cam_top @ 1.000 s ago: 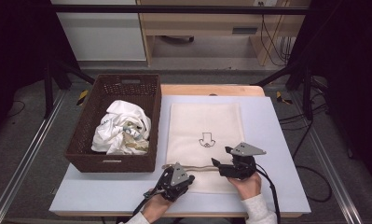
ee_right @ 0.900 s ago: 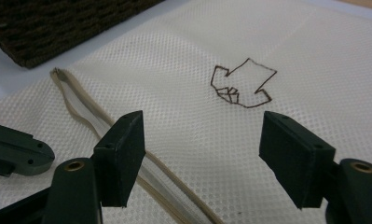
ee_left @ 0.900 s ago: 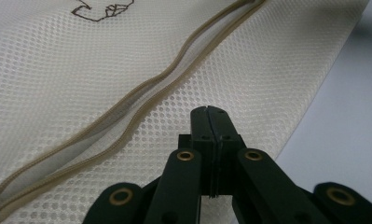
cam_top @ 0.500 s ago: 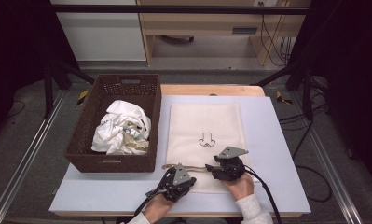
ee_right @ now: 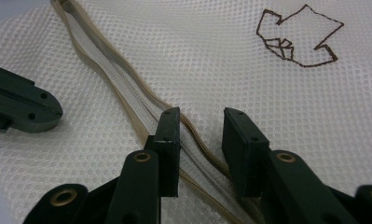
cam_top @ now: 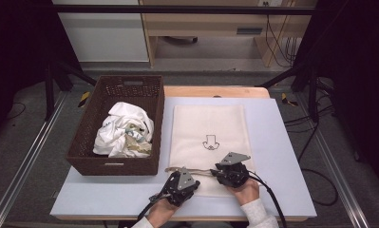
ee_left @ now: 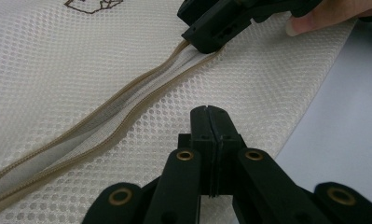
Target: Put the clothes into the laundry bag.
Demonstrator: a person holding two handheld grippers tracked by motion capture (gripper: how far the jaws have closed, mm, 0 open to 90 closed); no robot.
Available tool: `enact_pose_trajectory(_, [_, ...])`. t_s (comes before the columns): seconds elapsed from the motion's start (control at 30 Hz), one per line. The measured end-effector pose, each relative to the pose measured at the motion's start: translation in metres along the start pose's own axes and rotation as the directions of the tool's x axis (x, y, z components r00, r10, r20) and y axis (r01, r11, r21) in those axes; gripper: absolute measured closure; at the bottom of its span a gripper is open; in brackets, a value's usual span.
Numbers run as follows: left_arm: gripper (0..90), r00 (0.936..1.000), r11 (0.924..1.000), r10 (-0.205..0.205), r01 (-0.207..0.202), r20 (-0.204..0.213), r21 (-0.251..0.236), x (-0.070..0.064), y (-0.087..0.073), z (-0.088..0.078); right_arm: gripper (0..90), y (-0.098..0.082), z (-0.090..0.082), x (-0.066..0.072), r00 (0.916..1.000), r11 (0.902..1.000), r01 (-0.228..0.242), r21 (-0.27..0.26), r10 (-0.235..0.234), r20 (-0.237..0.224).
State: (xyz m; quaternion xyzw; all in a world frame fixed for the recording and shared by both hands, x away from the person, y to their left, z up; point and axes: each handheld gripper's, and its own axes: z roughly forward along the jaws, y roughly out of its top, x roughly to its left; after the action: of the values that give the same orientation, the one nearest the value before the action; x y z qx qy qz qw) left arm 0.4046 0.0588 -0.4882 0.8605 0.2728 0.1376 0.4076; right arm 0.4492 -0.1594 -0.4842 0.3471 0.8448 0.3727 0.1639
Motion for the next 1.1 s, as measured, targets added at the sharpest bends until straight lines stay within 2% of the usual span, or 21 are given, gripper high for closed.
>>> enact_pose_trajectory(0.2, [88.5,0.9999,0.9999,0.012,-0.012,-0.010,0.003,-0.002,0.000,0.000,75.3,0.000,0.000,0.001,0.9996,0.9999,-0.012,-0.004,0.013,0.025])
enact_pose_trajectory(0.23, [88.4,0.9999,0.9999,0.012,-0.012,-0.010,0.004,-0.001,0.000,0.000,80.3,0.001,0.000,0.002,0.9995,0.9999,-0.011,-0.002,0.011,0.030])
enact_pose_trajectory(0.33, [88.4,1.0000,1.0000,0.005,-0.005,-0.007,0.000,-0.001,0.000,0.000,83.0,0.001,-0.001,0.004,0.9990,0.9998,0.018,0.008,-0.018,0.041])
enact_pose_trajectory(0.47, [87.9,0.9999,1.0000,0.009,-0.009,-0.009,0.003,-0.001,0.000,0.000,85.7,0.005,-0.002,0.001,0.9995,0.9999,0.005,0.014,-0.005,0.030])
enact_pose_trajectory(0.53, [86.4,0.9999,1.0000,0.010,-0.010,-0.010,0.002,-0.001,0.000,0.000,86.1,0.007,-0.007,-0.003,0.9998,0.9997,-0.017,-0.016,0.017,0.011])
enact_pose_trajectory(0.67, [84.4,0.9999,0.9999,0.010,-0.010,-0.006,-0.002,-0.001,0.000,-0.001,86.2,0.010,-0.012,-0.005,0.9996,0.9984,-0.027,-0.049,0.028,0.002])
enact_pose_trajectory(0.8, [76.9,0.9996,0.9996,0.030,-0.030,-0.003,-0.003,0.000,0.006,-0.006,86.1,0.013,-0.017,-0.008,0.9990,0.9959,-0.044,-0.079,0.043,-0.016])
enact_pose_trajectory(0.87, [73.3,0.9993,0.9988,0.033,-0.034,-0.016,-0.036,0.003,0.014,-0.014,86.1,0.013,-0.019,-0.010,0.9984,0.9950,-0.053,-0.085,0.051,-0.027])
enact_pose_trajectory(0.93, [64.6,0.9988,0.9979,0.041,-0.042,-0.027,-0.050,0.007,0.023,-0.020,86.2,0.013,-0.020,-0.010,0.9980,0.9944,-0.056,-0.089,0.053,-0.033])
enact_pose_trajectory(1.0, [57.3,0.9972,0.9968,0.049,-0.052,-0.058,-0.060,0.011,0.032,-0.022,86.5,0.014,-0.020,-0.011,0.9981,0.9944,-0.055,-0.090,0.052,-0.035])
enact_pose_trajectory(1.1, [43.3,0.9931,0.9957,0.067,-0.073,-0.096,-0.056,0.013,0.045,-0.014,86.9,0.015,-0.021,-0.012,0.9983,0.9945,-0.048,-0.093,0.045,-0.036])
